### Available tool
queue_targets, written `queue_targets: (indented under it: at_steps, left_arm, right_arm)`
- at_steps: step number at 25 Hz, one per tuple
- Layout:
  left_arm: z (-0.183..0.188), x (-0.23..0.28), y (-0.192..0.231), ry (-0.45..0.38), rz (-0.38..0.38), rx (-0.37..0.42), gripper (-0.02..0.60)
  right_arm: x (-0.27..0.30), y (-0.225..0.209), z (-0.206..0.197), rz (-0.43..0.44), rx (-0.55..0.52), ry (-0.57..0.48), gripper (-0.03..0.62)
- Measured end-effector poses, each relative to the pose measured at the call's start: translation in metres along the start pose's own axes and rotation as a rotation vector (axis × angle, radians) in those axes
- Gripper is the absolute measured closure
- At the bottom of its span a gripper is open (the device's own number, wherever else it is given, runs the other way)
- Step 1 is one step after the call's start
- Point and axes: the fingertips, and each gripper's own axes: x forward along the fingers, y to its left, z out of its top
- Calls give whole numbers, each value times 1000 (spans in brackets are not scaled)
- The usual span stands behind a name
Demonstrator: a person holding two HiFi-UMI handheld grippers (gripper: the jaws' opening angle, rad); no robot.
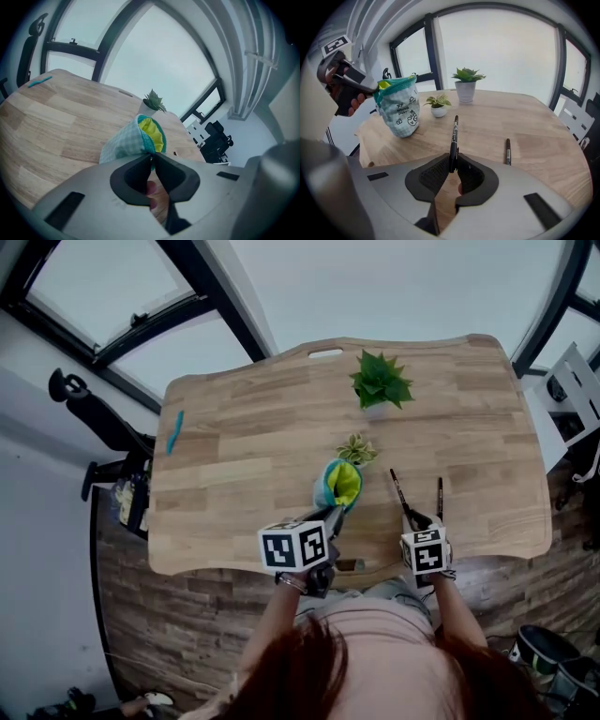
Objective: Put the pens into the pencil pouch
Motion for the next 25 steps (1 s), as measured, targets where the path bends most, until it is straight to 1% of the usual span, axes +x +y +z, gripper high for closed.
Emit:
queue_targets:
  at_steps: [3, 6, 8, 14, 19, 25]
  left_arm:
    - [4, -4, 3, 21, -18, 21, 555]
    - [7, -6, 7, 60, -37, 61, 555]
    - [9, -7, 8, 84, -54, 87, 555]
    - [18, -8, 11, 127, -101, 167, 555]
    - [21, -9, 16, 162, -122, 230, 555]
    - [29, -9, 21, 176, -128, 305, 555]
  right_arm:
    - [-12, -1, 20, 11, -16, -32, 543]
    - [-25, 6, 37, 48, -18, -40, 543]
    - [-36, 11, 49, 68, -42, -42, 543]
    - [-68, 27, 84, 104, -151, -62, 543]
    - [-90, 40, 111, 121, -233, -79, 543]
    - [-105, 55, 130, 161, -366, -24, 543]
